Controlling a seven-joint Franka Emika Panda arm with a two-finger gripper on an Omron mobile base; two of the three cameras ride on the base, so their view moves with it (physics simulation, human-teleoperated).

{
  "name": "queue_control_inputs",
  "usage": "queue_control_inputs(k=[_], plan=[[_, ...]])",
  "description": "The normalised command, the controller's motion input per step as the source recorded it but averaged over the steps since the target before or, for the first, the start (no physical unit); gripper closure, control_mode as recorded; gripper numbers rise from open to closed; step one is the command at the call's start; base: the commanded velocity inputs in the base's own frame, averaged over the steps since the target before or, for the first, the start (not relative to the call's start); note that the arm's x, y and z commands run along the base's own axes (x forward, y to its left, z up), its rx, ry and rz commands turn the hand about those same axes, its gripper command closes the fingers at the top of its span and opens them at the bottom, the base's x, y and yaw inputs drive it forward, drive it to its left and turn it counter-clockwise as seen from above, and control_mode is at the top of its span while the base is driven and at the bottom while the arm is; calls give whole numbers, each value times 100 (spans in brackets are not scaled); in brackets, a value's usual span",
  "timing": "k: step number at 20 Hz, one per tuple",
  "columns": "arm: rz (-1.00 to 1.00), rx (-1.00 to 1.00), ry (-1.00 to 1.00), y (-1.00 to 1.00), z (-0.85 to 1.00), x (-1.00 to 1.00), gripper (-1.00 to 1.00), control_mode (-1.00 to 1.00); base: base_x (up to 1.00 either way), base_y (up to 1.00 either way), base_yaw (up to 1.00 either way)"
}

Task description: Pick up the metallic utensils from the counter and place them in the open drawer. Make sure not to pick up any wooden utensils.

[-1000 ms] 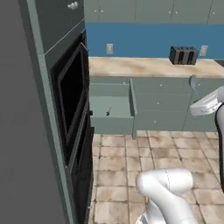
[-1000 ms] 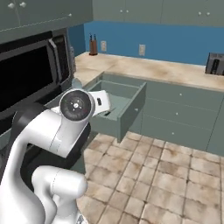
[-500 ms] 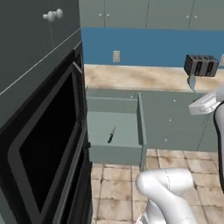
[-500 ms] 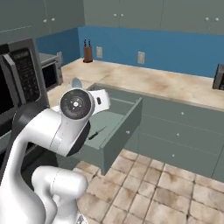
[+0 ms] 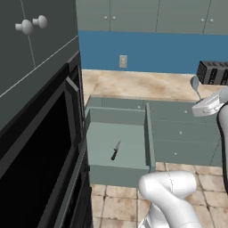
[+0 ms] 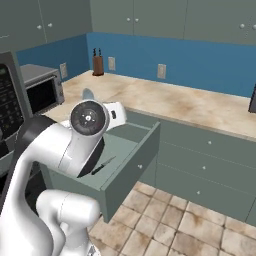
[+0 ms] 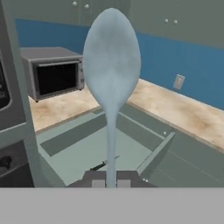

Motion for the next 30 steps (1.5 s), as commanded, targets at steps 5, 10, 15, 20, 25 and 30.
queue_control_inputs(k=[5,10,15,20,25,30], plan=[[-1,3,26,69,-69,36,100,-100,0,0,0],[-10,18,34,45,-58,65,100,-100,0,0,0],[-22,16,48,34,-56,25,100,-100,0,0,0],[-29,9,24,51,-38,19,100,-100,0,0,0],[-25,9,21,29,-57,16,100,-100,0,0,0],[-15,13,18,1,-76,15,100,-100,0,0,0]])
